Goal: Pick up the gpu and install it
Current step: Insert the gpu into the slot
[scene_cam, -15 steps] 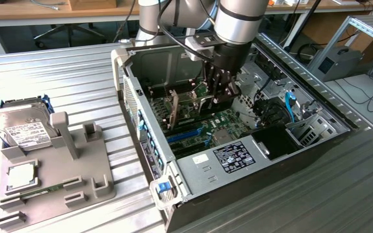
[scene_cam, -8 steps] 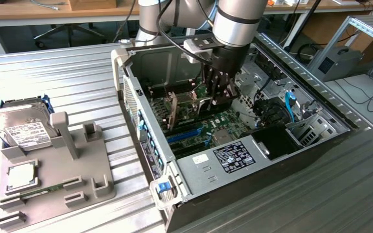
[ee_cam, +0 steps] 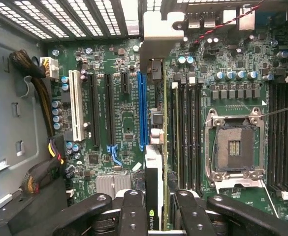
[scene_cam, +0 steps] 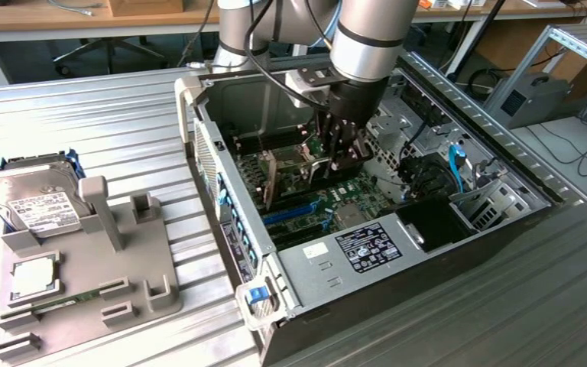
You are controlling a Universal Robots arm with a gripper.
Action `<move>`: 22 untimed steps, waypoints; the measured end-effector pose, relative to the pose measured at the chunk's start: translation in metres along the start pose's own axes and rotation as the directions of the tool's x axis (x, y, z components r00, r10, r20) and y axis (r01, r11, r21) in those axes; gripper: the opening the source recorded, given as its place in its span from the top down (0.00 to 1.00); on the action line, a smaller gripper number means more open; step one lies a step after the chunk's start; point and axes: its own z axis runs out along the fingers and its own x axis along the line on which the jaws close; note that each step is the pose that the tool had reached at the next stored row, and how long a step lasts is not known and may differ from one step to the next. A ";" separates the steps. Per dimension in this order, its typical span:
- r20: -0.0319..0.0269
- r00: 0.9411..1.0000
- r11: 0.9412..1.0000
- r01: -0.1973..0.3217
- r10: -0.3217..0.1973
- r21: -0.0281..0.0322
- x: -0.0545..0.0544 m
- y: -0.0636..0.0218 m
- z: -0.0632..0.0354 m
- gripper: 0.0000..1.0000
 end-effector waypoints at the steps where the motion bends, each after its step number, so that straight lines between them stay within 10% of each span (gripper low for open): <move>1: 0.000 1.000 1.000 0.000 0.000 0.001 0.000 0.0003 0.0011 0.73; 22: 0.000 1.000 1.000 0.000 0.000 0.002 0.001 0.0020 0.0042 0.73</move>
